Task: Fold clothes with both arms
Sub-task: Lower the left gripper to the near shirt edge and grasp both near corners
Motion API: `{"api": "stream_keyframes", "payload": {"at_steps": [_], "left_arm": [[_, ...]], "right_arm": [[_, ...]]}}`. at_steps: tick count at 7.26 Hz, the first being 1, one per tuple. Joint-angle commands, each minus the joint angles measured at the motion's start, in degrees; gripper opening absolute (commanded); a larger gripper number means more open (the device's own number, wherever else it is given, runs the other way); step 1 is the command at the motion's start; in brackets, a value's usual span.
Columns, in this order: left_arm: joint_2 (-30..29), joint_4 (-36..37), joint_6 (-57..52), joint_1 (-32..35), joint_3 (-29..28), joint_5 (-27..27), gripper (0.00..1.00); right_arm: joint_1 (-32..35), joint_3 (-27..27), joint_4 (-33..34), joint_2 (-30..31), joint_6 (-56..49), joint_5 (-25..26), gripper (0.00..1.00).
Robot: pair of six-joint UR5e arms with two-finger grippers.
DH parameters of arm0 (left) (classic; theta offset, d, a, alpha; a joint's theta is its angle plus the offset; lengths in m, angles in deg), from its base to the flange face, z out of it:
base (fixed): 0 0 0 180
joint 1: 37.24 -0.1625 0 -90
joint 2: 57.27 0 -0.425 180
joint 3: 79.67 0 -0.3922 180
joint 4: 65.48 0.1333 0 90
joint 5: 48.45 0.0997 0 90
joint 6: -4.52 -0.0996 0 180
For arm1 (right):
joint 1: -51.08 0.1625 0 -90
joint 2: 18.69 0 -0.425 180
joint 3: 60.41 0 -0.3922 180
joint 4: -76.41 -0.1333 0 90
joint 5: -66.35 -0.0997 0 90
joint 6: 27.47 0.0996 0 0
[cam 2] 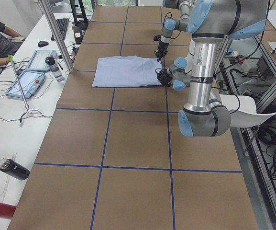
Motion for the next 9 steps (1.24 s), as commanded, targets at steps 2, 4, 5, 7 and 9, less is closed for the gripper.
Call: {"api": "stream_keyframes", "payload": {"at_steps": [2, 4, 5, 7, 9], "left_arm": [[0.2, 0.0, 2.3, 0.0, -0.1, 0.1, 0.00], [-0.6, 0.0, 2.3, 0.4, 1.6, 0.1, 0.00], [0.1, 0.0, 2.3, 0.6, 3.8, 0.1, 0.00], [2.1, 0.0, 2.3, 0.2, 8.1, 0.7, 0.00], [3.4, 0.6, 3.6, -1.7, 11.3, 0.8, 0.00]], "right_arm": [[0.0, 0.2, 0.0, 0.1, 0.0, 0.0, 0.00], [-0.1, 0.6, 0.0, 0.0, 0.1, 0.0, 0.00], [-0.3, 1.1, 0.0, 0.0, 0.2, 0.5, 0.00], [-1.0, 3.3, 0.1, 0.4, 0.3, 0.6, 0.00], [-3.4, 7.0, 0.2, 3.0, 0.7, 1.1, 0.00]]}}
